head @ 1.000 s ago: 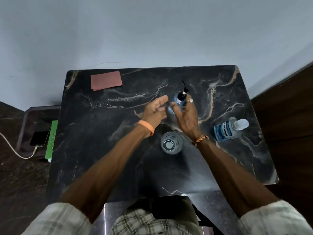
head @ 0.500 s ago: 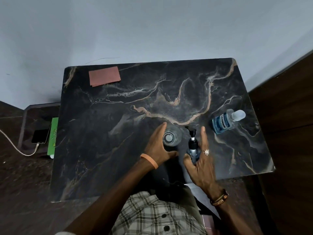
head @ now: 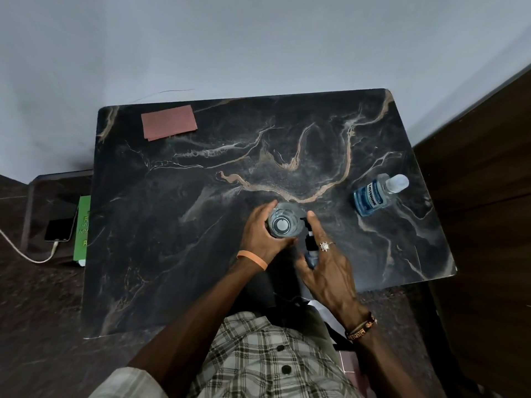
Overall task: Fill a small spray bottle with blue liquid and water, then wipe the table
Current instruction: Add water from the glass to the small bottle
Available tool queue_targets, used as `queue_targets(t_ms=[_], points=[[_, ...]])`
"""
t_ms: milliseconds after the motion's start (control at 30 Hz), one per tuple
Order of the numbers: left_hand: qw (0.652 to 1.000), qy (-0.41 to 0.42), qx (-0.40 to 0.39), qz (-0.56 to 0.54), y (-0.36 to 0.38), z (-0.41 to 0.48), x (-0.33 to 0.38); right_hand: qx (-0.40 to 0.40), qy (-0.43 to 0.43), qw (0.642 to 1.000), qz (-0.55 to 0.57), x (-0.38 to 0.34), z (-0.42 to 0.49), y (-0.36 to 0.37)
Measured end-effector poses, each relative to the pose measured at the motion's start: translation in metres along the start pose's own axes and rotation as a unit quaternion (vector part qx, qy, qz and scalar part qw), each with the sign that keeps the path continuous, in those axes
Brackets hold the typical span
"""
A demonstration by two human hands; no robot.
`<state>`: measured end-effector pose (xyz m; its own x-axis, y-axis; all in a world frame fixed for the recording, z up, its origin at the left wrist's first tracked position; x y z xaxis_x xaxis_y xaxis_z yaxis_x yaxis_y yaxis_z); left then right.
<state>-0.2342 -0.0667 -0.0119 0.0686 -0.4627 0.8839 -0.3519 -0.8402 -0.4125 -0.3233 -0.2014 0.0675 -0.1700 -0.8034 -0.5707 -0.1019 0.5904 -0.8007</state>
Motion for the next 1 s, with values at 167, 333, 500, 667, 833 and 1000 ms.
queue_targets(t_ms=[167,333,500,667,833,1000], points=[[1.000,-0.004,0.004,-0.015,0.001,0.001,-0.003,-0.031,0.039,0.999,0.008,0.004,0.006,0.009],[1.000,-0.001,0.002,-0.018,0.001,0.001,-0.004,-0.037,0.053,0.998,0.010,0.005,0.010,0.015],[1.000,-0.003,-0.002,-0.024,0.001,0.002,-0.005,-0.057,0.043,0.997,0.008,0.005,0.012,0.015],[1.000,0.001,0.000,-0.017,0.000,0.002,-0.005,-0.031,0.049,0.998,0.031,0.006,0.010,0.013],[1.000,0.007,0.005,-0.012,0.001,0.002,-0.007,0.000,0.032,0.999,0.030,0.008,0.004,0.008],[1.000,0.008,0.006,-0.006,0.001,0.002,-0.010,-0.025,0.045,0.998,0.027,0.008,0.004,0.009]])
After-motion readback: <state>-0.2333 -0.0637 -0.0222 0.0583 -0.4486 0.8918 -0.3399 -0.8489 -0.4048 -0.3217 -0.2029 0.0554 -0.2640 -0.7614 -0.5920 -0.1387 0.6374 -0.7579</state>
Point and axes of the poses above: each hand's wrist, its own z-axis towards the middle knuckle, its own y-axis out of the palm, x = y × z, the point moved 5 cm from there along z, towards the middle knuckle, and after that the axes turned 8 degrees about -x, right-handed, at the moved point
